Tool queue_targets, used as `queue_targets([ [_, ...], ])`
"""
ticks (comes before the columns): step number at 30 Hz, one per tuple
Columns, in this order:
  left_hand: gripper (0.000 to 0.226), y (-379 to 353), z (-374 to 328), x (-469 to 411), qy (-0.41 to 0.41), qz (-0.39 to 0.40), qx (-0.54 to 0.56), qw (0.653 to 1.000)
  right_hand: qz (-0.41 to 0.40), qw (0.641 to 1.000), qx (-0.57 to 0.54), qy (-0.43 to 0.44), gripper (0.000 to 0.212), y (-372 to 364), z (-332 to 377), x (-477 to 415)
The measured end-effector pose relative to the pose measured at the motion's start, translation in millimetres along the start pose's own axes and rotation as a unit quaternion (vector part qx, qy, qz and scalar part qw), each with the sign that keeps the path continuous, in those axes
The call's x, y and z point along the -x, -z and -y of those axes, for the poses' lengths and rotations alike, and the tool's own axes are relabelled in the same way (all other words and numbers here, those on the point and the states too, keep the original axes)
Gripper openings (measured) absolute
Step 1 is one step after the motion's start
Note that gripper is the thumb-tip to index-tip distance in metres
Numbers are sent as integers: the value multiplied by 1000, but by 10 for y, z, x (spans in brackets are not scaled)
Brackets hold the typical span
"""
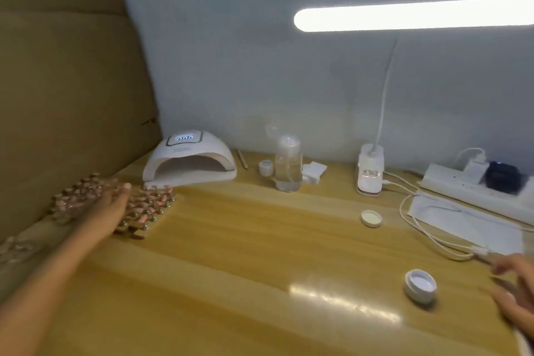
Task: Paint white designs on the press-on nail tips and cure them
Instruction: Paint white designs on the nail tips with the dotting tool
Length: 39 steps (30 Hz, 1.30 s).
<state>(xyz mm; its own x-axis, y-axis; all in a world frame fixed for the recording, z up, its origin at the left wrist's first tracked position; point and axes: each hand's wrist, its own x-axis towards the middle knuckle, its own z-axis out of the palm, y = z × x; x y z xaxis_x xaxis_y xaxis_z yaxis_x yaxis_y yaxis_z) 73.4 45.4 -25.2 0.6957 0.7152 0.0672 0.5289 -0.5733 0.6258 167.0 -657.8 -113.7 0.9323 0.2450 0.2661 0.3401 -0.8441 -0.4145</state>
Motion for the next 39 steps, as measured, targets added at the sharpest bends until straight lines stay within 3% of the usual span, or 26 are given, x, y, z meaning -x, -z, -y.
queue_targets([
  [2,63,-28,-25,52,-24,12,-4,1000,41,999,-11,-15,38,72,191,185],
  [7,72,-52,-245,201,-58,69,16,996,-24,985,-162,50,40,369,946,69],
  [11,74,-261,-593,562,-112,125,19,986,-37,911,-411,6,58,420,1383,-60],
  [14,60,-447,-886,887,-141,184,47,972,-74,853,-516,-32,58,279,1542,-151],
  [16,64,-565,-1033,1032,-157,208,74,963,-88,817,-566,-61,58,177,1518,-144],
  [18,70,-648,-1102,1108,-168,184,104,963,-72,798,-594,-70,57,119,1412,-108],
  [20,55,-676,-1076,1231,-276,59,90,955,-77,786,-607,-87,55,91,1311,-110],
  [21,42,-663,-1084,1306,-379,-13,48,924,-82,779,-613,-97,51,81,1275,-131],
  [23,26,-694,-1060,1441,-585,-92,-36,805,-75,767,-627,-115,37,44,1241,-186],
  [24,23,-736,-1051,1508,-643,-90,-62,758,-59,765,-630,-120,29,9,1218,-210],
  [26,21,-821,-1069,1595,-682,-66,-94,722,-26,771,-626,-116,23,-39,1198,-226],
  [34,16,-934,-1048,1725,-638,-23,-138,757,-9,747,-661,-71,30,54,1339,-172],
  [39,25,-886,-1083,1763,-579,1,-152,801,-27,724,-679,-116,35,78,1354,-189],
])
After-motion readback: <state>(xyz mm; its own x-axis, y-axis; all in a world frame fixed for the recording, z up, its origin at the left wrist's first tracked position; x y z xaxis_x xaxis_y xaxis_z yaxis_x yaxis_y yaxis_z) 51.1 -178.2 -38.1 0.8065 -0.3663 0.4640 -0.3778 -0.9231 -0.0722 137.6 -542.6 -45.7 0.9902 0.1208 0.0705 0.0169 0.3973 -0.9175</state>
